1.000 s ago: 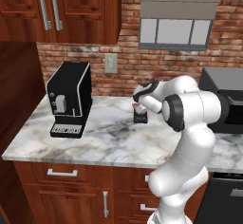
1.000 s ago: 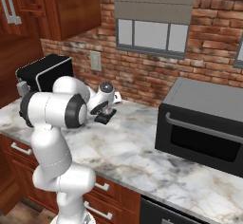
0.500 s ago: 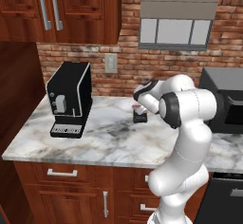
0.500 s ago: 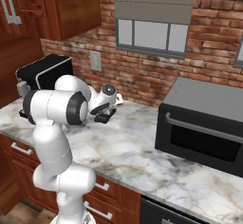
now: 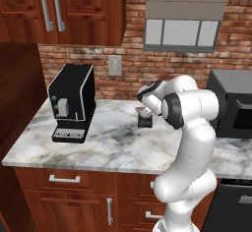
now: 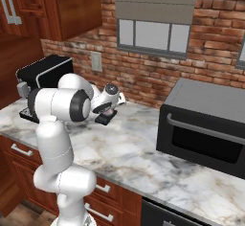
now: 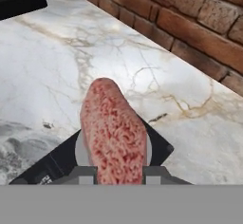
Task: Take the steak from the fridge and place it on the digital scale on the counter by the fridge. Wait a few seconds for a reading, then move it to the plate on the dining counter.
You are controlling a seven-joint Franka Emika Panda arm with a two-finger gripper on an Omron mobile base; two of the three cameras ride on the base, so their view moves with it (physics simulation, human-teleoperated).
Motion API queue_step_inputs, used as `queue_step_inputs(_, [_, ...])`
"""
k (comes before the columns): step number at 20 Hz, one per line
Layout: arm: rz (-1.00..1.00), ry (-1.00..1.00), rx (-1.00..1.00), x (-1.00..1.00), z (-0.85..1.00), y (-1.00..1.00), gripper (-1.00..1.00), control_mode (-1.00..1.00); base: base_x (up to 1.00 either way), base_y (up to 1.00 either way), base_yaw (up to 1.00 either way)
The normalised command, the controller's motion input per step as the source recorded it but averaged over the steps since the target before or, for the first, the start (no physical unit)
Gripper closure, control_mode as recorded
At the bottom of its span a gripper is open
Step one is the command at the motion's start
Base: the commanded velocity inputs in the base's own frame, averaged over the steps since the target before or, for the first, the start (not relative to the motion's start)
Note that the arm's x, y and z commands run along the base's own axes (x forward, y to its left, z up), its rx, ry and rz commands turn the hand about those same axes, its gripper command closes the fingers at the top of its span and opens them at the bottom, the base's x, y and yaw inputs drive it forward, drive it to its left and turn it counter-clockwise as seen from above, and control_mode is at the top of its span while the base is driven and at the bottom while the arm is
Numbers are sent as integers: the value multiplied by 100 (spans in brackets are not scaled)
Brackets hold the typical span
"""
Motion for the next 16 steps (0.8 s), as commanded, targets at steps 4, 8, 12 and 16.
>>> queue_step_inputs(4, [0, 0, 0, 0, -2, 0, -100, -100, 0, 0, 0])
queue_step_inputs(8, [0, 0, 0, 0, 0, -5, -100, -100, 0, 0, 0])
queue_step_inputs(12, [0, -4, 0, -23, 0, -9, -100, -100, 0, 0, 0])
queue_step_inputs(16, [0, -12, 0, -50, 24, -2, -100, -100, 0, 0, 0])
